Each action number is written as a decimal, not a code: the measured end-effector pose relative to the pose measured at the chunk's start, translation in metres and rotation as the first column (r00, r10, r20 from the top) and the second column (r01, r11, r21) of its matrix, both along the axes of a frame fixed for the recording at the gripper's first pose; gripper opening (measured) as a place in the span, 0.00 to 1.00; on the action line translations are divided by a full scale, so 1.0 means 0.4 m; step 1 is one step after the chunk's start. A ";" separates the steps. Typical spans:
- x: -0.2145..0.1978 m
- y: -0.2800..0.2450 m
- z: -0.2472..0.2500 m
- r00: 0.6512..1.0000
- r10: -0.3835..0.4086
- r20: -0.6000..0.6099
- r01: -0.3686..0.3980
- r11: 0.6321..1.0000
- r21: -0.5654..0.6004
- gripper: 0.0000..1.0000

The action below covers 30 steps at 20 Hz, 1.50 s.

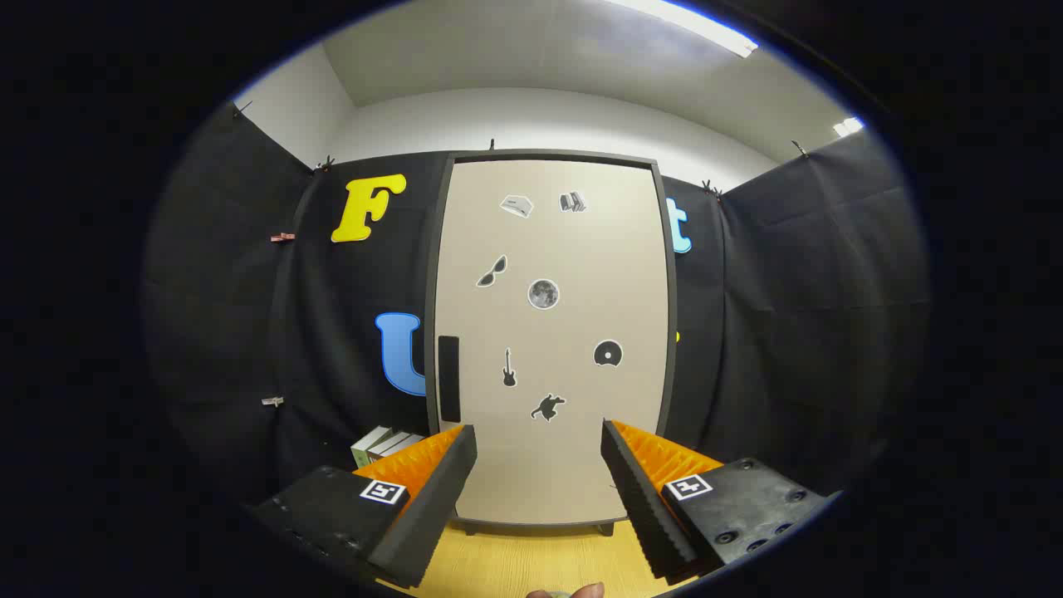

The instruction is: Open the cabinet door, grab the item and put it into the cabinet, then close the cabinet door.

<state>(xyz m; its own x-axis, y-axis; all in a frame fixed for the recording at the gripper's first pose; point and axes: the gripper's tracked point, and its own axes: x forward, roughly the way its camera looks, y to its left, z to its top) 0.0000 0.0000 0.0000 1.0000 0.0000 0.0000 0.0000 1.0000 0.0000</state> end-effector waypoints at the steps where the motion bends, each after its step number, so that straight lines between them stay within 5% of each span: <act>1: -0.001 0.002 -0.002 1.000 0.002 -0.003 -0.002 1.000 -0.001 0.97; 22: -0.003 0.012 0.002 1.000 0.021 -0.007 -0.021 1.000 0.018 0.97; 30: 0.148 0.167 0.037 0.996 0.083 0.034 -0.085 0.995 0.049 0.97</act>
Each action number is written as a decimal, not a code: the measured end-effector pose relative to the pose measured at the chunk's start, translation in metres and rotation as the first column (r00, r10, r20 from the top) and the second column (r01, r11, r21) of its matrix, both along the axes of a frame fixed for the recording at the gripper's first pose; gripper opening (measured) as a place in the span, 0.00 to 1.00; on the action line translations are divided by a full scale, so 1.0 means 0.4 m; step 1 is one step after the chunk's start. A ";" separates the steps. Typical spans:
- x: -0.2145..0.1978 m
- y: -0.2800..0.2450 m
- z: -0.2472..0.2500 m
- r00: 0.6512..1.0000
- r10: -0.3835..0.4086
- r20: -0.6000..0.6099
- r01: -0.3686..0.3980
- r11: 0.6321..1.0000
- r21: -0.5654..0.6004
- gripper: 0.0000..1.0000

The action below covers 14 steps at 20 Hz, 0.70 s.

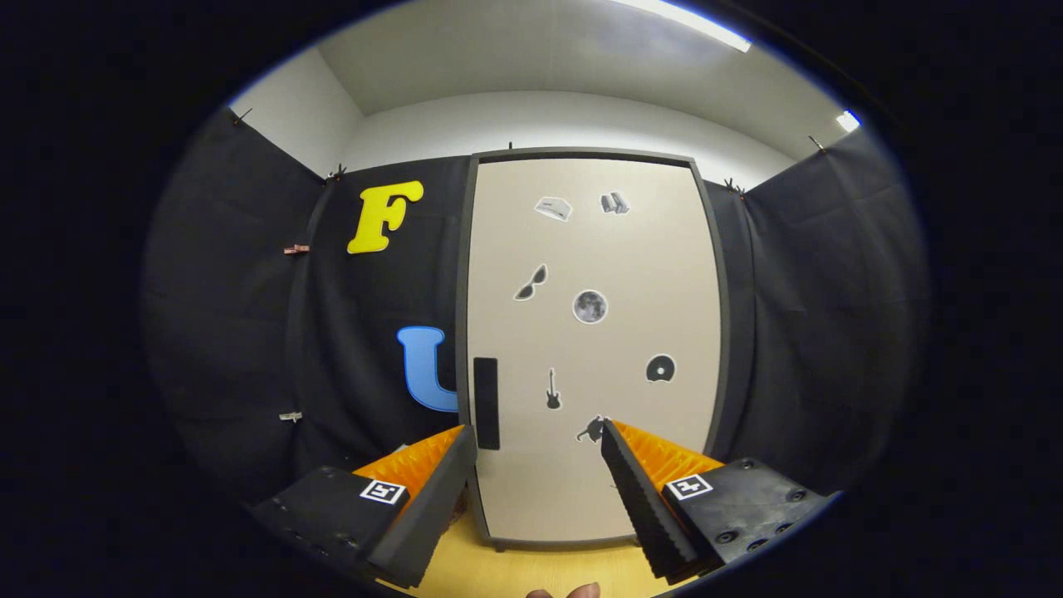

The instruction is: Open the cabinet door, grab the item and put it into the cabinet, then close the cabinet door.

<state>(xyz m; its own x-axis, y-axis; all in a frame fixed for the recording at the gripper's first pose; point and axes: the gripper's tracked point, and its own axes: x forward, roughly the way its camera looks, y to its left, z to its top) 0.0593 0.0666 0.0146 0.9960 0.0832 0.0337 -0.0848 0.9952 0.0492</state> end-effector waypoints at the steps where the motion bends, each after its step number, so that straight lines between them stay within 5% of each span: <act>1: 0.034 0.025 -0.003 1.000 0.007 -0.001 -0.007 1.000 0.008 0.97; 14: 0.368 0.153 -0.096 0.998 -0.054 -0.023 0.054 0.998 -0.020 0.97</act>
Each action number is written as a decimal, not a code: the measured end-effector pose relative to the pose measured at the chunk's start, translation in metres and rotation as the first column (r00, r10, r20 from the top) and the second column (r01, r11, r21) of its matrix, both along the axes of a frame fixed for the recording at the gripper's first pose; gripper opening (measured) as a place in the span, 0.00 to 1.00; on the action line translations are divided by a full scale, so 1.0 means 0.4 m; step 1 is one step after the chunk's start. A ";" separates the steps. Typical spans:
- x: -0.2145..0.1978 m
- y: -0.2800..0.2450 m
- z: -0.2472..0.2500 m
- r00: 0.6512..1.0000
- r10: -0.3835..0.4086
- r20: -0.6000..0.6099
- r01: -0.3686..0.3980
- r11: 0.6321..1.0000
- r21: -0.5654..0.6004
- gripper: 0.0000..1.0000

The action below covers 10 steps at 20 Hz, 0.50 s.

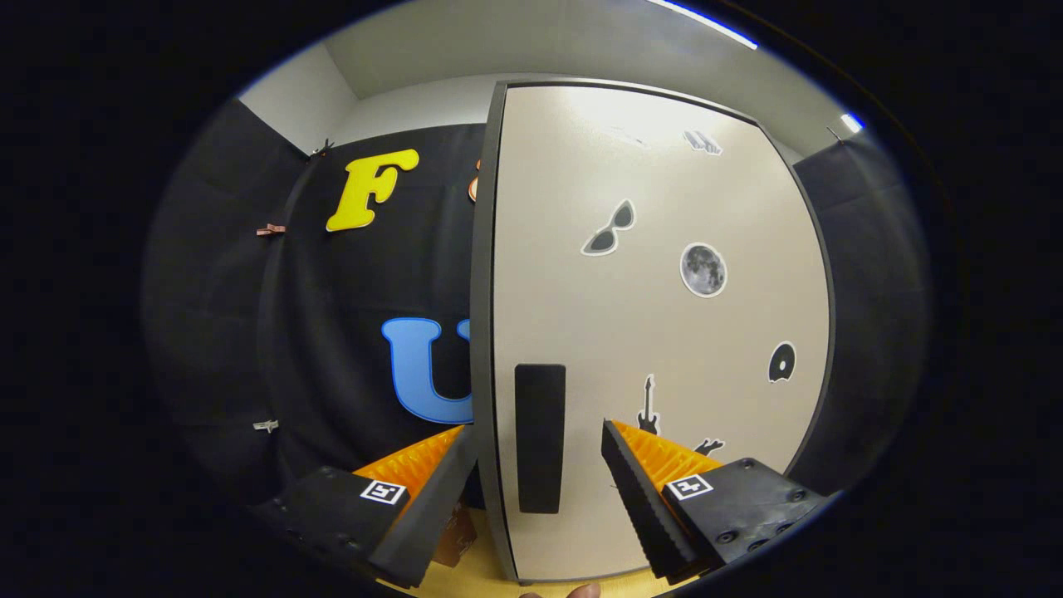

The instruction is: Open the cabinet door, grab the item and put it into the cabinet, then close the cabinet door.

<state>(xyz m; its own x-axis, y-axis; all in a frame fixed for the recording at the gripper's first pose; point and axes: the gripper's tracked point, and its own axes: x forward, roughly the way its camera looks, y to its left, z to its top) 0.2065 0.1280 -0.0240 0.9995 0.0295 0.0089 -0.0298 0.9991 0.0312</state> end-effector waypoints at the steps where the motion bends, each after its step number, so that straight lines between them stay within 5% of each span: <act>1: 0.014 0.001 -0.003 1.000 -0.007 0.000 0.007 1.000 -0.003 0.97; 4: 0.055 -0.002 -0.018 0.999 -0.040 -0.015 0.040 0.999 -0.007 0.92; 5: 0.068 -0.007 -0.028 0.998 -0.057 -0.028 0.057 0.998 -0.010 0.80; 8: 0.071 0.007 -0.027 0.999 -0.053 -0.005 0.053 0.998 -0.039 0.67; 10: 0.058 -0.009 -0.029 0.996 -0.081 -0.021 0.081 0.996 -0.037 0.39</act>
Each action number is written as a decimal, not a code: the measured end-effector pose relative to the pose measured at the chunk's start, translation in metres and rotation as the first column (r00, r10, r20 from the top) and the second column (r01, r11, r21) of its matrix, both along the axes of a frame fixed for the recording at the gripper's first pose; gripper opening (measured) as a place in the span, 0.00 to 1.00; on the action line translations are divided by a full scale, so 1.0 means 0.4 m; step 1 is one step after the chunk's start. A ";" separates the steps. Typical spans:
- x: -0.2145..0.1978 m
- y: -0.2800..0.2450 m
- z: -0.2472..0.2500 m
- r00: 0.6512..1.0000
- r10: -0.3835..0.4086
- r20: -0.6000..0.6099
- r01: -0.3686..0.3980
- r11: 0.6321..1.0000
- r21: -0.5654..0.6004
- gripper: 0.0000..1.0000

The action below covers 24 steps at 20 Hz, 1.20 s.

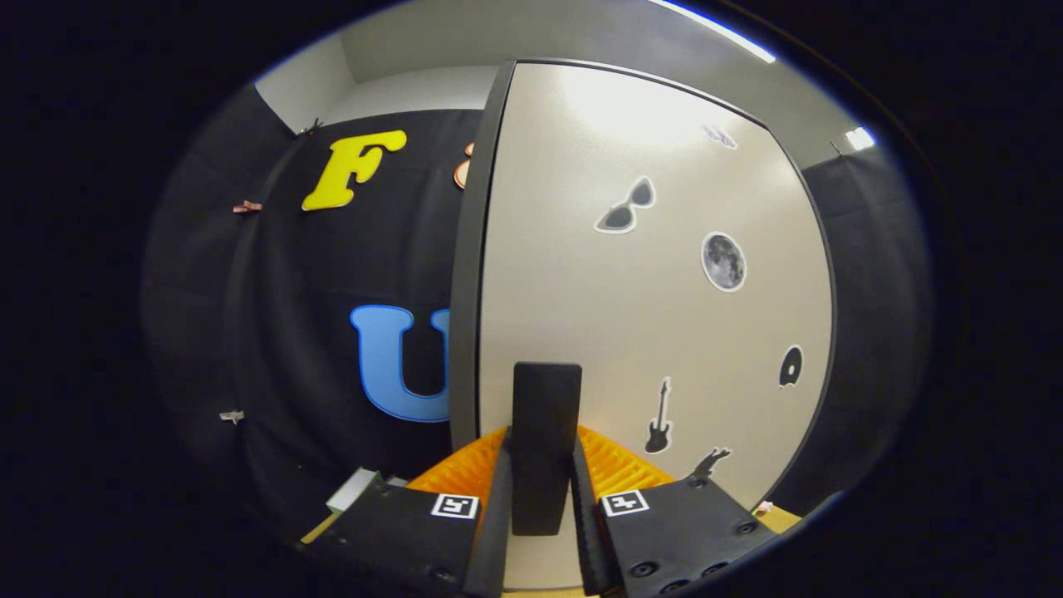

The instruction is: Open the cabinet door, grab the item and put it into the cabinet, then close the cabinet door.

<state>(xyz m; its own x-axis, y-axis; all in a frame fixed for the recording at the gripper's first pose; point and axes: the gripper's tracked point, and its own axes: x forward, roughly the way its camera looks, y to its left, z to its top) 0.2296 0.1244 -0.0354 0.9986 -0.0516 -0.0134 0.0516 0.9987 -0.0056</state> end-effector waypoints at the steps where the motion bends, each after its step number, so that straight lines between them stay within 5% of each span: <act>1: 0.002 -0.002 -0.005 1.000 0.002 -0.013 -0.001 1.000 0.026 0.34; 5: -0.006 0.000 -0.007 0.998 0.052 -0.044 -0.051 0.998 0.031 0.16; 17: -0.272 -0.034 0.044 0.963 0.258 -0.077 -0.250 0.963 0.098 0.15; 24: -0.403 -0.150 0.064 0.958 0.270 -0.094 -0.259 0.959 0.118 0.15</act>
<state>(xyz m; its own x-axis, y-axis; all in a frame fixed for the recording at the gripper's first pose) 0.0685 0.0643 -0.0097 0.9685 0.2217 -0.1133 -0.2099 0.9718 0.1076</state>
